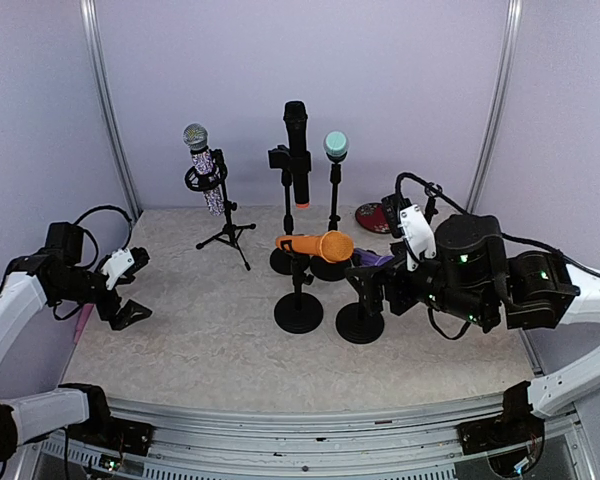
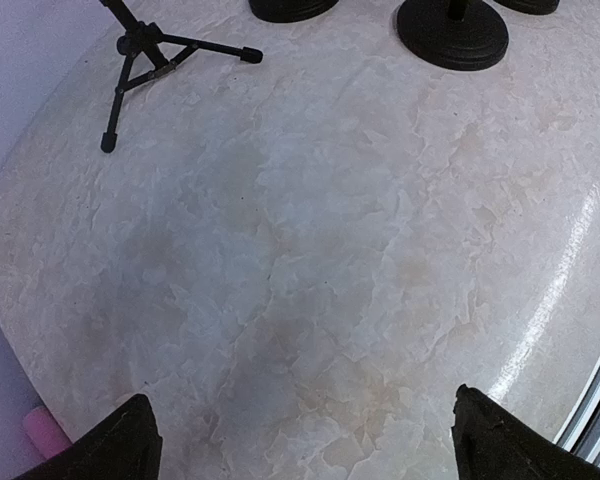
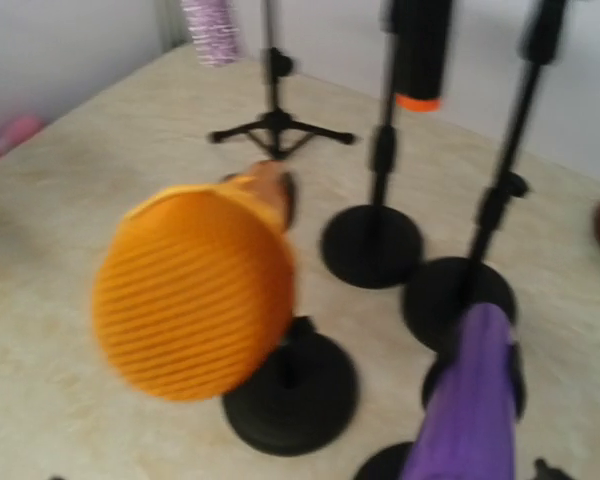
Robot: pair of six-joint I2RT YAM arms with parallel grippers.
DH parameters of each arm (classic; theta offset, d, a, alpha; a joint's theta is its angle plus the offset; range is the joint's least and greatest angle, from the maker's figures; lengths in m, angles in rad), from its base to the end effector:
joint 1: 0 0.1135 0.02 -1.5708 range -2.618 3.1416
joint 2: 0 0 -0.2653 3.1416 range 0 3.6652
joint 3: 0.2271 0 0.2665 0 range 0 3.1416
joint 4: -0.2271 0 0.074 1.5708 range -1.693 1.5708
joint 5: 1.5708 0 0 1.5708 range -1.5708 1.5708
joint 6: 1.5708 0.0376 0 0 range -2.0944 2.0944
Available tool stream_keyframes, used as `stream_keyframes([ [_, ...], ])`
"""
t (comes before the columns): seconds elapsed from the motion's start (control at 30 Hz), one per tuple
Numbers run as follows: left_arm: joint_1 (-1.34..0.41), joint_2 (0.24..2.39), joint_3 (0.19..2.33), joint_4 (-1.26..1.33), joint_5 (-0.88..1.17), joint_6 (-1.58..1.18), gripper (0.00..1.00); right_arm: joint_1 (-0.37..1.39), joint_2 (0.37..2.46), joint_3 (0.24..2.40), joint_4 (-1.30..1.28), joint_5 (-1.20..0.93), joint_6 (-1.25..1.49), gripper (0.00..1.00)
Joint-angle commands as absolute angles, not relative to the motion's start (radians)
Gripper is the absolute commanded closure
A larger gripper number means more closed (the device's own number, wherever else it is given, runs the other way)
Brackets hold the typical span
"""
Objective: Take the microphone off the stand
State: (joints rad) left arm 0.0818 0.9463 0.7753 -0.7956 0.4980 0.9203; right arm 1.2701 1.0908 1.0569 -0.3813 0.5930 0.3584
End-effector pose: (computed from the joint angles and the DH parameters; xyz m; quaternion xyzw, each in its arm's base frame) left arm 0.1926 -0.0022 0.2556 0.4436 0.8153 -0.0678 0.3659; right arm 0.0957 0.2376 0.3576 -0.2094 0.7896 0.2119 0.5365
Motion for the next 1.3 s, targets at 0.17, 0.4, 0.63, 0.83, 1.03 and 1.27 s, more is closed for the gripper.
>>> stream_keyframes([
  [0.17,0.05,0.923,0.817,-0.822,0.534,0.911,0.01,1.278,1.106,1.092,-0.637,0.809,0.528,0.1],
  [0.4,-0.076,0.985,0.851,-0.721,0.574,0.767,0.01,1.278,1.159,1.163,-0.728,0.81,0.531,0.08],
  [0.63,-0.294,1.127,0.94,-0.542,0.582,0.52,0.02,1.276,1.18,1.132,-0.701,0.777,0.557,0.28],
  [0.83,-0.42,1.248,1.042,-0.549,0.542,0.517,0.02,1.278,1.171,1.107,-0.638,0.733,0.555,0.67],
  [1.03,-0.431,1.244,0.996,-0.576,0.544,0.541,0.01,1.278,1.122,1.094,-0.555,0.616,0.487,0.94],
  [1.27,-0.422,1.134,0.908,-0.615,0.498,0.592,0.01,1.284,1.071,1.107,-0.615,0.458,0.469,1.0],
])
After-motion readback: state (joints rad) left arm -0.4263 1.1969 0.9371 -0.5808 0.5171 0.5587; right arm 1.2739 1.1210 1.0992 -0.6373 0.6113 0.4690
